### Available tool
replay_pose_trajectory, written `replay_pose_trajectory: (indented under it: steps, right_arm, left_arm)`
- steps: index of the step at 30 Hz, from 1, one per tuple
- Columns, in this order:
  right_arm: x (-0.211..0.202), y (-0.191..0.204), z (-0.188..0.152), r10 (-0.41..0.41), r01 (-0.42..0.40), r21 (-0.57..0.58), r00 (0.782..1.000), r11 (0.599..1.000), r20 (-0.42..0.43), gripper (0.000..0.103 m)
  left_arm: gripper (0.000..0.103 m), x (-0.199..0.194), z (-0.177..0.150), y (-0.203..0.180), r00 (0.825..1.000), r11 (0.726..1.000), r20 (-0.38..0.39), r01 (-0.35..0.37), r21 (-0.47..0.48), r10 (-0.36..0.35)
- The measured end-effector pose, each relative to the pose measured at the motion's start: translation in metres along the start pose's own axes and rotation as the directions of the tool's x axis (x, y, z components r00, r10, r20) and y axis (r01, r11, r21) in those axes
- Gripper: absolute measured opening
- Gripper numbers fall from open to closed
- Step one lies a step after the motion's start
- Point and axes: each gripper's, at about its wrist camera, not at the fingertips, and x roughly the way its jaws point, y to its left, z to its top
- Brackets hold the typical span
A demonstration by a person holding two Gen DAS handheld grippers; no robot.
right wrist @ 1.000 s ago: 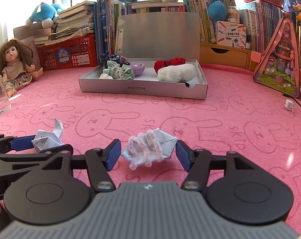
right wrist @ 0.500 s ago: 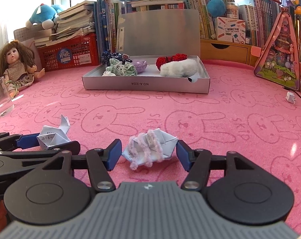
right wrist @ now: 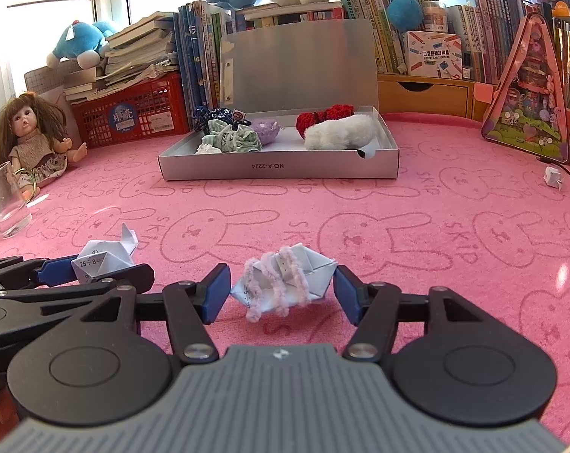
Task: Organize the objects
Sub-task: 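Lift the origami and tissue with both grippers and carry them over the box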
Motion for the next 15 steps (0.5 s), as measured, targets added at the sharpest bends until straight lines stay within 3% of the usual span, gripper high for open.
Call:
replay_pose_trajectory:
  steps: [15]
  right_arm:
    - [-0.004, -0.004, 0.009, -0.012, 0.011, 0.024, 0.999, 1.0, 0.039, 0.064]
  left_arm:
    - [0.061, -0.001, 0.015, -0.007, 0.999, 1.0, 0.034, 0.01, 0.02, -0.01]
